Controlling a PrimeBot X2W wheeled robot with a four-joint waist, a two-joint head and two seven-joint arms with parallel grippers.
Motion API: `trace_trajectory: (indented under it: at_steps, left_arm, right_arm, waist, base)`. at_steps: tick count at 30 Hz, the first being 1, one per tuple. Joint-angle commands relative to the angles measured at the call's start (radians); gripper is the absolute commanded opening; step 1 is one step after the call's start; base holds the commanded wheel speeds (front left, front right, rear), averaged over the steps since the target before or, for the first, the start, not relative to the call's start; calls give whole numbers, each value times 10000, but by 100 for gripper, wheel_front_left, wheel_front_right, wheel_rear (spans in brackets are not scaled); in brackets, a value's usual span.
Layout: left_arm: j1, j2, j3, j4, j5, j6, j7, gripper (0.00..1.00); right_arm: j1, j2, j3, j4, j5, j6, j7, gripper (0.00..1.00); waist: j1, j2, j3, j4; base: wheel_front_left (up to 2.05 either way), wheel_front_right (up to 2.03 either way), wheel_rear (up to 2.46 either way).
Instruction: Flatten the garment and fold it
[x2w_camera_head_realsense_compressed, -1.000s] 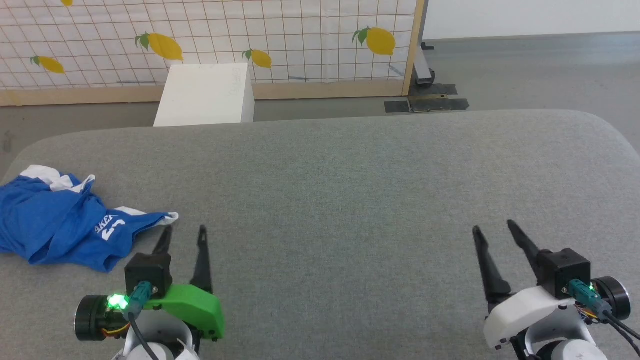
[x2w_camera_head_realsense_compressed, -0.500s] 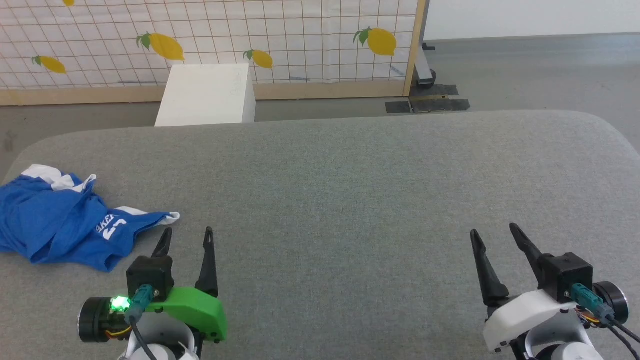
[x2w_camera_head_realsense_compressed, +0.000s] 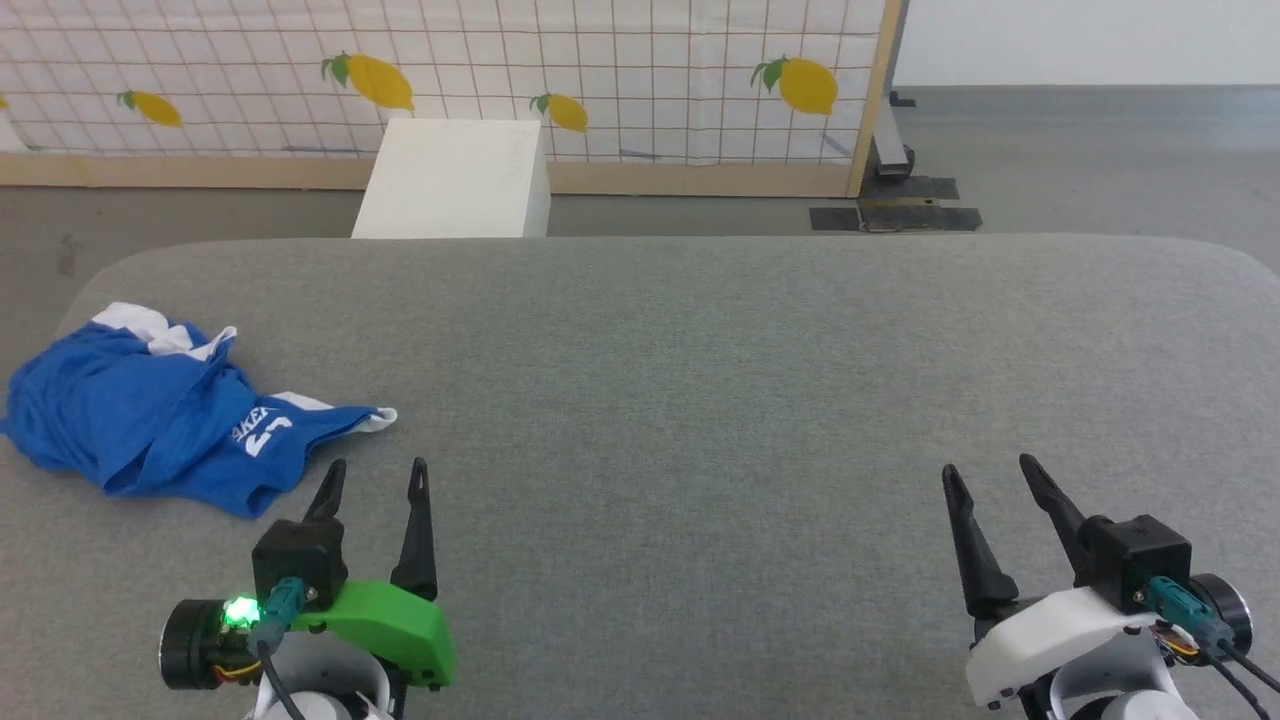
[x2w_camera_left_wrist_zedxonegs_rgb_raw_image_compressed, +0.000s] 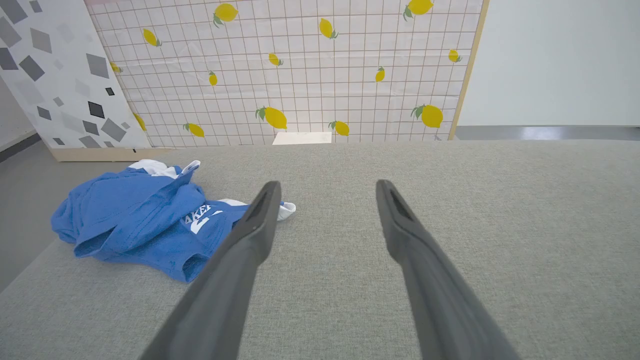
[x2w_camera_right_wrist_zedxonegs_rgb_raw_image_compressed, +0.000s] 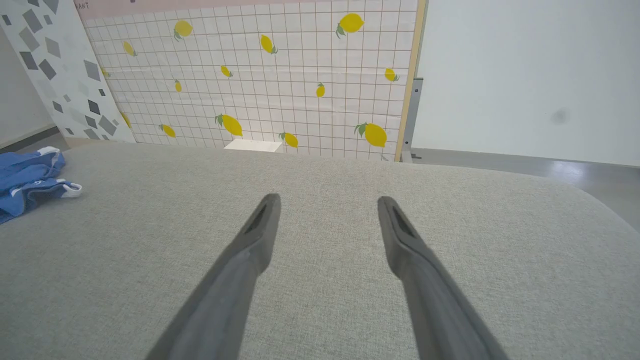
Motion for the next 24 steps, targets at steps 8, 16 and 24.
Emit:
trace_trajectory:
  at_steps: [8,16,24]
  left_arm:
    - [145,-17,65,145,-191,-95,-250,100]
    - [178,-20,93,274,-277,-135,-414,100]
    - [208,-24,127,399,-337,-182,-578,100]
  right_arm:
    - [120,3,36,191,254,-5,-267,100]
    - [161,3,73,336,435,-6,-432,100]
    - [184,3,161,475,604,-7,-596,100]
  waist:
    - [0,0,29,546]
    - [0,0,37,1027]
    - [0,0,44,1527]
  base:
    - [0,0,0]
    - [0,0,0]
    - [0,0,0]
